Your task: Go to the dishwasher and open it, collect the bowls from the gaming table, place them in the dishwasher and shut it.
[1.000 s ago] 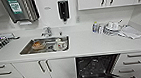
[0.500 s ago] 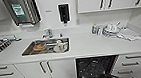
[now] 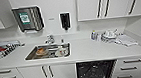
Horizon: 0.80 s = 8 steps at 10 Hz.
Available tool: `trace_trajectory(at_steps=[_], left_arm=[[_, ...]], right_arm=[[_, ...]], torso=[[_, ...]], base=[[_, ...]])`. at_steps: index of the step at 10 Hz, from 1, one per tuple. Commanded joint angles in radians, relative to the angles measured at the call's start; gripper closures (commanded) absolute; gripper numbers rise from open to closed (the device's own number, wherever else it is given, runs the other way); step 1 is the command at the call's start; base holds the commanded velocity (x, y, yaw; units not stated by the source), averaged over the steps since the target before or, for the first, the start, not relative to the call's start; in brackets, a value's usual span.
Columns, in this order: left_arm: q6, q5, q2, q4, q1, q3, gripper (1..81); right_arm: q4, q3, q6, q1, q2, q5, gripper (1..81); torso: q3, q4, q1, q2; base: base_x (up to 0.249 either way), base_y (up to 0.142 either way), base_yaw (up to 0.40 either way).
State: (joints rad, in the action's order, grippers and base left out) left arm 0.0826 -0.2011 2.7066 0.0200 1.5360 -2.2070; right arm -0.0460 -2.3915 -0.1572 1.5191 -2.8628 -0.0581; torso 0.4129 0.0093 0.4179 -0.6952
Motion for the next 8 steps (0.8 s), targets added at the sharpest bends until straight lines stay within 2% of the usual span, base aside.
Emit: trace_trajectory(at_steps=[1, 2, 5, 8], left_arm=[[0.006, 0.057, -0.017, 0.014, -0.016, 0.009, 1.0], [0.006, 0.057, -0.016, 0.014, -0.016, 0.003, 1.0], [0.006, 0.057, -0.011, 0.014, -0.016, 0.0, 1.0], [0.006, 0.057, -0.008, 0.014, -0.016, -0.002, 1.0]], right_arm=[[-0.012, 0.011, 0.002, -0.026, 0.009, 0.06, 1.0], [-0.012, 0.009, 0.002, -0.026, 0.007, 0.06, 1.0], [-0.022, 0.011, 0.002, -0.026, 0.004, 0.06, 1.0], [-0.022, 0.008, 0.002, -0.027, 0.001, 0.058, 1.0]], torso=[[-0.079, 0.0, -0.063, 0.098], [-0.026, 0.0, -0.085, 0.132], [-0.055, 0.0, -0.143, 0.22], [-0.056, 0.0, -0.208, 0.32]], base=[[0.0, 0.0, 0.0], [0.0, 0.0, 0.0], [0.0, 0.0, 0.0], [0.0, 0.0, 0.0]])
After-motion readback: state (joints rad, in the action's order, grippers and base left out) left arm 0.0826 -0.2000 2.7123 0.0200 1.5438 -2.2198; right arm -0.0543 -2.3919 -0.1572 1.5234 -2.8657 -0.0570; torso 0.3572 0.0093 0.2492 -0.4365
